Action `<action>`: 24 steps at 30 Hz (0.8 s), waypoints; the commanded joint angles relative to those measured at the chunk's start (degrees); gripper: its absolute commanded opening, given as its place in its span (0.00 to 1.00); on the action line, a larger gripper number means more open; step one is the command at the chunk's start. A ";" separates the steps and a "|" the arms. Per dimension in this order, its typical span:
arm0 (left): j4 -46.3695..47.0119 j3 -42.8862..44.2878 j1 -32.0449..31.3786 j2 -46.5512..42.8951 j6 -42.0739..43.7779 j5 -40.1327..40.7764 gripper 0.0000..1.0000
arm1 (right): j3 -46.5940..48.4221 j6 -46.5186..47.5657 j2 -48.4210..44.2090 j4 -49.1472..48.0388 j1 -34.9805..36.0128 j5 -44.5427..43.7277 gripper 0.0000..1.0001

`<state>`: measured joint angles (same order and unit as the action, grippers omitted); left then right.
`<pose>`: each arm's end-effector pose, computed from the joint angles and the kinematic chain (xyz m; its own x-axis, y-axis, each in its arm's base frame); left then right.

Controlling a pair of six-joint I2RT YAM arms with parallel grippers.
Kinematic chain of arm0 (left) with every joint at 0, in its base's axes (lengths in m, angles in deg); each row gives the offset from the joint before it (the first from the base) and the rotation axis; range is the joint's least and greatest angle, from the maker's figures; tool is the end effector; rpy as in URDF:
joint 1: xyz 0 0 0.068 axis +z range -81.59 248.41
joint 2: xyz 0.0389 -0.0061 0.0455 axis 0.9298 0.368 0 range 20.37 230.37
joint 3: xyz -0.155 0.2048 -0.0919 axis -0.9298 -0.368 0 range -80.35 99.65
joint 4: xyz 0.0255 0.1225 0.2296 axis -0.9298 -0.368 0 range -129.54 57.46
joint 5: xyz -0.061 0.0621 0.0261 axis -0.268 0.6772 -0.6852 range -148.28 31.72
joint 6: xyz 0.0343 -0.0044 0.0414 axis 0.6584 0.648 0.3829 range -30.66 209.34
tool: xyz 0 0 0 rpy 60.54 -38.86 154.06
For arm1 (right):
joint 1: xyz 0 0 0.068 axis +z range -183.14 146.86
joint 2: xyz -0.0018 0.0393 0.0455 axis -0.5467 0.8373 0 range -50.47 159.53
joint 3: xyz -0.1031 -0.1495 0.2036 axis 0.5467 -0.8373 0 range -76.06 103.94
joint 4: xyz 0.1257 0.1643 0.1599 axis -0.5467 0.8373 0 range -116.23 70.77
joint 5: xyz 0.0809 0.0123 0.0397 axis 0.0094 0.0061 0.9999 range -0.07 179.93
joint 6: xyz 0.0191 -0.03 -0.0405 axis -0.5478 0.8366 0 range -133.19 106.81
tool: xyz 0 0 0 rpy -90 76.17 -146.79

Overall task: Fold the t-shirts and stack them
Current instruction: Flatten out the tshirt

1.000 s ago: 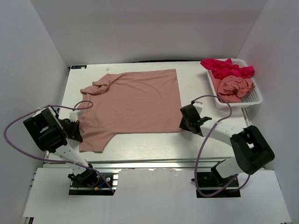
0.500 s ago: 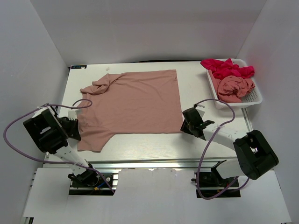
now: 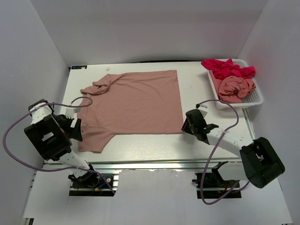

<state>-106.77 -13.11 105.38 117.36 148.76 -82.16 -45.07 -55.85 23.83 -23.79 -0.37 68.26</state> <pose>0.2234 0.1503 0.2027 -0.9351 0.2814 -0.2151 0.3479 0.8442 -0.4078 0.2111 0.1203 0.1665 -0.6370 0.3389 -0.6923 0.1976 0.9399 0.2783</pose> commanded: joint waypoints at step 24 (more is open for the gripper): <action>-2.33 -11.25 -4.97 4.87 0.27 -3.54 0.96 | -3.12 2.93 -0.12 -9.56 -3.77 0.93 0.45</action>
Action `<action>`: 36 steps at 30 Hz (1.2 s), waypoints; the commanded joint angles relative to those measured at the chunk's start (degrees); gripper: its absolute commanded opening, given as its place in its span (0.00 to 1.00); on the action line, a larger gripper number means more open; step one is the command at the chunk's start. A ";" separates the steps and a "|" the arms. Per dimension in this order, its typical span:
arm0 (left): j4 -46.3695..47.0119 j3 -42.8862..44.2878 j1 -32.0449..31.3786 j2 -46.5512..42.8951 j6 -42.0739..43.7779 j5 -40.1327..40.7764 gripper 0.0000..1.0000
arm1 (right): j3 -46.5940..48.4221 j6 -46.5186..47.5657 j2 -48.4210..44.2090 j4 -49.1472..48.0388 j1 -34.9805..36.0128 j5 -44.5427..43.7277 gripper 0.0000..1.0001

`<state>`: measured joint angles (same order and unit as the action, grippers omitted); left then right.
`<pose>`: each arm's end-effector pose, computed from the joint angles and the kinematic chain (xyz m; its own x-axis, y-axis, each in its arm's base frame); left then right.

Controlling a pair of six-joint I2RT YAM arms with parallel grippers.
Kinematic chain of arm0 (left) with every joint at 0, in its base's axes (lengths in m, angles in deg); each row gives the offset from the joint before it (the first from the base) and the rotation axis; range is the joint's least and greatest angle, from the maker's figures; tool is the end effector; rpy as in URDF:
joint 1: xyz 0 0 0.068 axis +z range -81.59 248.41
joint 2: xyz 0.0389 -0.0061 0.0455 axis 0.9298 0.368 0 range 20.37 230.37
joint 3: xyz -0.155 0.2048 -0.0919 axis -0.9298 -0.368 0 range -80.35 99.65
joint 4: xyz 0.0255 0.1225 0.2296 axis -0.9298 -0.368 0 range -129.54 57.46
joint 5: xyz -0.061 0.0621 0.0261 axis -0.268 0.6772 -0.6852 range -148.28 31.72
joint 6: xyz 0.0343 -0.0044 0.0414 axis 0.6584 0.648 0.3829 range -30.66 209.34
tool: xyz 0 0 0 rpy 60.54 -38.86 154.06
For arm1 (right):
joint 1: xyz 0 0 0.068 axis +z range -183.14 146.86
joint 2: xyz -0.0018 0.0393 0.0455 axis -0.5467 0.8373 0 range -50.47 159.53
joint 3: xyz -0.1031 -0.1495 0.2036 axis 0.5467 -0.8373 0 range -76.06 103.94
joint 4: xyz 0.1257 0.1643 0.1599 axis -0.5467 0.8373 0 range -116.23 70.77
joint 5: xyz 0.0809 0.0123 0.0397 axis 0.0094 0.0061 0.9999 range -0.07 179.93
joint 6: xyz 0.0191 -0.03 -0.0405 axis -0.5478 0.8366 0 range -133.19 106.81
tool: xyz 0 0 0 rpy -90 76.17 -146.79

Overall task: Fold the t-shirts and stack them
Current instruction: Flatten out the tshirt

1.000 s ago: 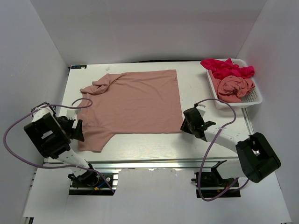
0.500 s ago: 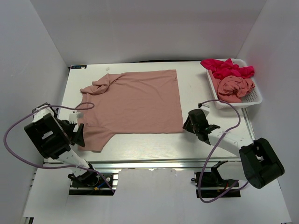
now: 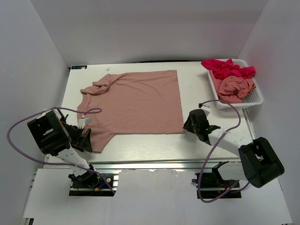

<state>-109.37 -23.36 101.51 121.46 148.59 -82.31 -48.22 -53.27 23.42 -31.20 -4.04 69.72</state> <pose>0.2036 0.1156 0.1538 -0.9467 0.3199 -0.0373 0.2728 0.7354 -0.6203 0.2164 0.1064 0.1618 -0.5867 0.3650 -0.7229 0.1946 0.9301 0.3117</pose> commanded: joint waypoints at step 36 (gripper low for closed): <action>15.40 -4.87 -2.16 -8.64 -11.70 9.53 0.93 | 0.38 1.23 -4.98 -1.88 -0.10 -2.21 0.46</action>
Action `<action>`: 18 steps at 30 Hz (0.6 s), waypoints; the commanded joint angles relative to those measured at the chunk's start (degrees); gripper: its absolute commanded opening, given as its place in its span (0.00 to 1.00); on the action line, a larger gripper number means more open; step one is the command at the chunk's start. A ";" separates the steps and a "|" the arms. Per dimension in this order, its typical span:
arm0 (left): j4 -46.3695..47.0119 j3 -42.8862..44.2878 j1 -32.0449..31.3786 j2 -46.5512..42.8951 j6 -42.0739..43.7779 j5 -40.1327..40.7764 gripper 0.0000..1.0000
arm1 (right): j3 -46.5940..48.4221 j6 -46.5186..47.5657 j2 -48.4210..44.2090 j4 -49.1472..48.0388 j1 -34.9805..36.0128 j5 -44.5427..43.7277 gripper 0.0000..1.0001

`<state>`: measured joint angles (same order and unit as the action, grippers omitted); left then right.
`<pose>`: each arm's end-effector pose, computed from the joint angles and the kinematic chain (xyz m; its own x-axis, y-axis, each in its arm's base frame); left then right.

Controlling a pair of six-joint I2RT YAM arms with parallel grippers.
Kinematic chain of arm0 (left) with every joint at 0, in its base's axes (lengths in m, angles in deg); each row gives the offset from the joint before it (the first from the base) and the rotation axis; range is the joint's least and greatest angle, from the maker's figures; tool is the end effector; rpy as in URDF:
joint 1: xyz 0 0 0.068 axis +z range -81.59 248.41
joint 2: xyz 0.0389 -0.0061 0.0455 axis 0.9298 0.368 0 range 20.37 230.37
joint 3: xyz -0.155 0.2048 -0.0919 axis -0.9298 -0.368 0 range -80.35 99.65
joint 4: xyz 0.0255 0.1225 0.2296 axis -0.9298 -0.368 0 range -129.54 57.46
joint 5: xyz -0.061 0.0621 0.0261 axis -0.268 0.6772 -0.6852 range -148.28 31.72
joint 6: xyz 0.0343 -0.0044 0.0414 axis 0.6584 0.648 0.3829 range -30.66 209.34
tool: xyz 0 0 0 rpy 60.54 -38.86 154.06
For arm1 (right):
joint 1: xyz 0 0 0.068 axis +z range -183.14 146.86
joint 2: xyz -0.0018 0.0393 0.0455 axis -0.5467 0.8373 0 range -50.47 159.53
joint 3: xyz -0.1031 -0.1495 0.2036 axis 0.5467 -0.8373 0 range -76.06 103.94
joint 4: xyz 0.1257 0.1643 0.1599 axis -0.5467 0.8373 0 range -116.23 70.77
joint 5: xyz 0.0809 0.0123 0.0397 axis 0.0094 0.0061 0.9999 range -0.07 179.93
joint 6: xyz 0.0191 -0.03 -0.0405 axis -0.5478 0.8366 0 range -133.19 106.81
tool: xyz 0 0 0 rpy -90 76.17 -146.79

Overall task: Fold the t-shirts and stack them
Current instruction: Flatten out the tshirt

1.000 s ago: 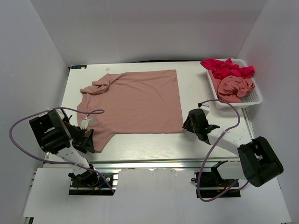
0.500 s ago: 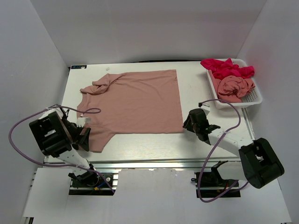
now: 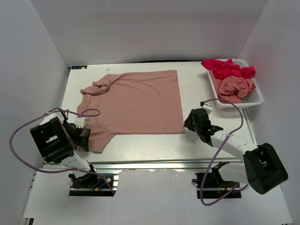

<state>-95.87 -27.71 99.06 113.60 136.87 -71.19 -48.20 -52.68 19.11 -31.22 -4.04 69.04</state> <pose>0.2051 0.1124 0.1577 -0.9645 0.2642 0.0026 0.2492 0.9127 -0.3239 0.2129 0.1040 0.1785 -0.5335 0.3831 -0.7541 0.1744 0.9222 0.3451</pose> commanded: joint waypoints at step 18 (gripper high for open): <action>3.30 -3.51 0.28 4.77 2.22 -3.88 0.24 | 1.41 0.72 4.33 -1.86 -0.01 -1.44 0.45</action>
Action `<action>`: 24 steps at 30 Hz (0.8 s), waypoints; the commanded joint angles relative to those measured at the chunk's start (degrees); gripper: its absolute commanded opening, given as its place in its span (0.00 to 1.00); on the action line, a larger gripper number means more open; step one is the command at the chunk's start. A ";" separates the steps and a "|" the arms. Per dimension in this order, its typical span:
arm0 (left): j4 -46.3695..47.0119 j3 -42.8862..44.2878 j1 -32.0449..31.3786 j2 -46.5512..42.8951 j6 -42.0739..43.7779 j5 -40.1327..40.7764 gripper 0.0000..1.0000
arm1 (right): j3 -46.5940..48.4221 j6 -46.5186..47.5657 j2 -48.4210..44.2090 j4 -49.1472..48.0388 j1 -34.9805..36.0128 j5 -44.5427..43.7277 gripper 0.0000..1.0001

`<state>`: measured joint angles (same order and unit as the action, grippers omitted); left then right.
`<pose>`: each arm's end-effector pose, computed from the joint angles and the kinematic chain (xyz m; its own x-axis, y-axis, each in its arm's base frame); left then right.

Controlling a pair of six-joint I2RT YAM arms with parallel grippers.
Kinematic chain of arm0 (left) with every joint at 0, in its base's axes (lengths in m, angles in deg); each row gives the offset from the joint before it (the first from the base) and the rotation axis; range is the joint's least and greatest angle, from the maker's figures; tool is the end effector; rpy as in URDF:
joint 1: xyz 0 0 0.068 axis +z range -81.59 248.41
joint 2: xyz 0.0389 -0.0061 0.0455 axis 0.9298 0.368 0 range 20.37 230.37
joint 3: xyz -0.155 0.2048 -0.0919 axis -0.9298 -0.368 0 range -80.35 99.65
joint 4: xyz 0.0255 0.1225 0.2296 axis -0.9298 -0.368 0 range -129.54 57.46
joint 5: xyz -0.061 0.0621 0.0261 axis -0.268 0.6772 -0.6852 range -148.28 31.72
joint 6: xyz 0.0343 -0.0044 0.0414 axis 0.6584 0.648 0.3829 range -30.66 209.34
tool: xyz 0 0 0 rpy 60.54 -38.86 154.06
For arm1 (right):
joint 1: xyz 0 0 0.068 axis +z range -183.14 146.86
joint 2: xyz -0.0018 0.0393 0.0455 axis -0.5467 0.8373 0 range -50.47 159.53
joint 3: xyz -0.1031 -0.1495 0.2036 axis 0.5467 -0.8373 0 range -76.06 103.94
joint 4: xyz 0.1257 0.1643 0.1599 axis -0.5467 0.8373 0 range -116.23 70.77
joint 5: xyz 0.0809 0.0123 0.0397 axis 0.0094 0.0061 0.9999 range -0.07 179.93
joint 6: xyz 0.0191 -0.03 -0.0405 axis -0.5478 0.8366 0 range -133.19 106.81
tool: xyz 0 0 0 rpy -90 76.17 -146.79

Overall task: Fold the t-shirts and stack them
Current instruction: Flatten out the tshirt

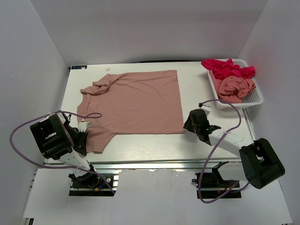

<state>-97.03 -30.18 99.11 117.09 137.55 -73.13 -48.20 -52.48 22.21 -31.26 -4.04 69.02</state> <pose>0.1972 0.1066 0.1379 -0.9617 0.2671 0.0611 0.2167 0.8779 -0.4271 0.2157 0.1055 0.1667 -0.5688 0.3605 -0.7393 0.1880 0.9320 0.3098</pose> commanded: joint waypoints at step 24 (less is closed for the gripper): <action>0.95 4.76 0.24 -2.16 1.98 -2.81 0.00 | 2.20 -1.93 7.13 0.73 -0.01 6.30 0.45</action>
<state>-96.50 -27.18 99.11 117.75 138.40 -74.16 -45.84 -53.05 30.61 -35.13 -4.17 71.51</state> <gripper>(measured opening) 0.030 0.451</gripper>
